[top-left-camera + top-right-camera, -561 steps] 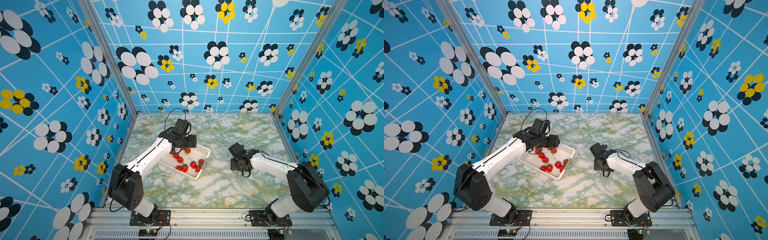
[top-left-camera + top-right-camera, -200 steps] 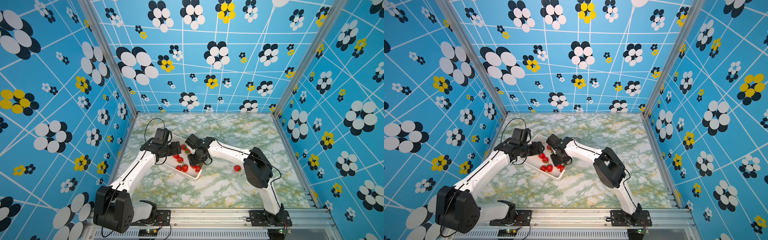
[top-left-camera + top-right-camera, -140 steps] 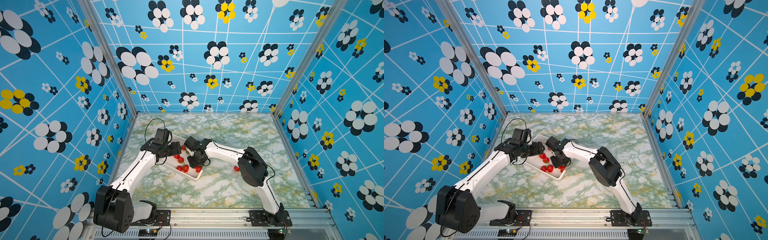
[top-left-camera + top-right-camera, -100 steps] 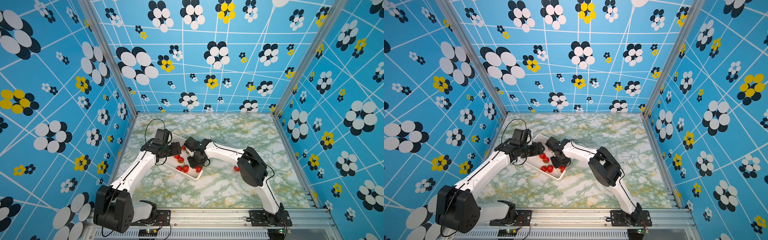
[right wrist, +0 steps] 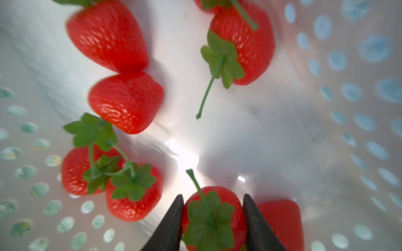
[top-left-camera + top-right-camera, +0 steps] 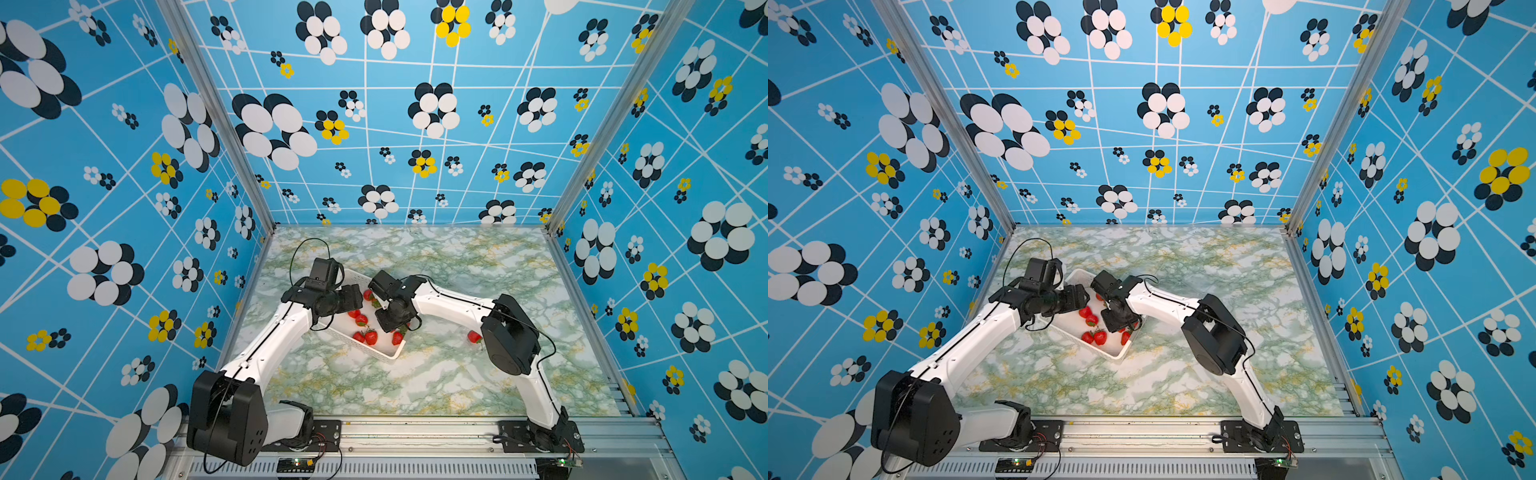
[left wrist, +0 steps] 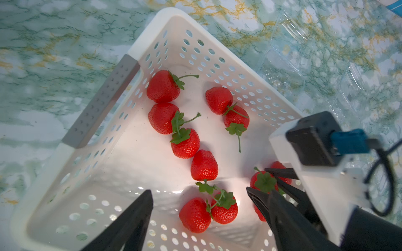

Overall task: Pack strawberries into containers
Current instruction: Pick up the strawberry from the basket, then place the strawberry in the packing box.

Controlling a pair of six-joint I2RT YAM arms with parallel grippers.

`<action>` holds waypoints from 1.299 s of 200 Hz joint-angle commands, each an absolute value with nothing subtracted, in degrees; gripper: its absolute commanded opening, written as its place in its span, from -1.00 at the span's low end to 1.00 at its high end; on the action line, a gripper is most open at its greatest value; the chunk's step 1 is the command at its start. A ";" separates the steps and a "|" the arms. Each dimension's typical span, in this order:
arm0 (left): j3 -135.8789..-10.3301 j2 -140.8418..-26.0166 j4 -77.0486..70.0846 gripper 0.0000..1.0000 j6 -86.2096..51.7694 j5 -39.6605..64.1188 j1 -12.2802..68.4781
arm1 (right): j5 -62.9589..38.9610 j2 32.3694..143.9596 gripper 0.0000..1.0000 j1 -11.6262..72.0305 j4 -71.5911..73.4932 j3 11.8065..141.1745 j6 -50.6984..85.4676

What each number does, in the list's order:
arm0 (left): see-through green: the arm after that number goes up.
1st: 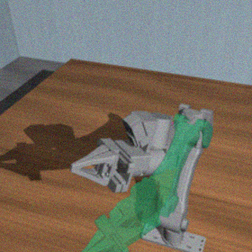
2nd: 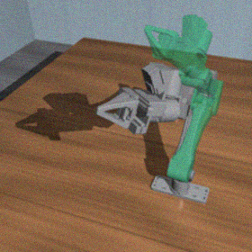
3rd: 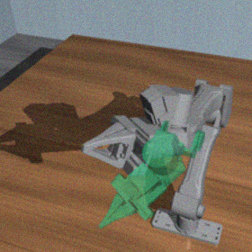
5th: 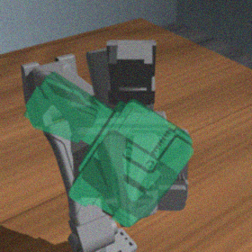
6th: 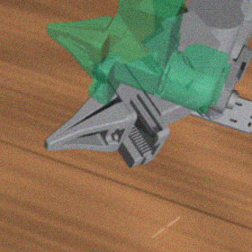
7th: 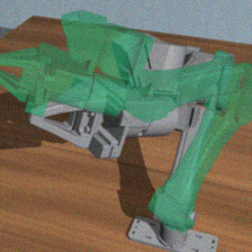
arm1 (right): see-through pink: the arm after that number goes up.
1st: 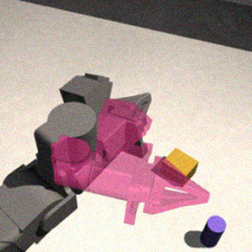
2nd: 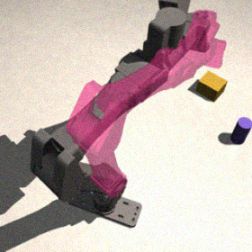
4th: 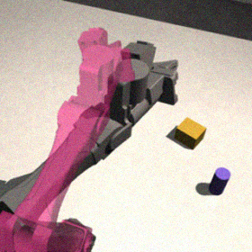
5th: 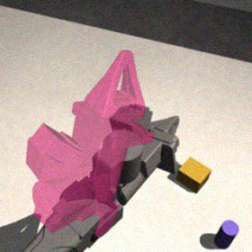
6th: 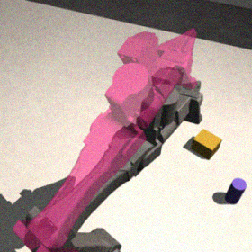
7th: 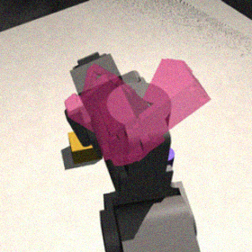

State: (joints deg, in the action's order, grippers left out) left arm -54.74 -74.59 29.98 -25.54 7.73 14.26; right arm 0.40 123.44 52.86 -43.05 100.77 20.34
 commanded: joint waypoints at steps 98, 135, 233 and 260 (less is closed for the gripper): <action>-72.65 -90.54 31.99 0.68 -23.12 9.25 31.35 | 14.59 86.34 -0.44 41.83 -40.57 68.41 32.92; -80.64 -97.15 32.72 0.67 -22.18 10.75 38.10 | 15.21 74.56 -0.44 37.71 -41.75 56.17 38.52; -91.05 -105.68 35.60 0.67 -20.89 12.47 45.04 | 12.89 70.44 -0.45 27.61 -38.29 43.62 41.26; -91.32 -105.82 35.84 0.67 -20.74 12.22 45.12 | 12.61 72.53 -0.45 26.78 -37.56 43.86 39.76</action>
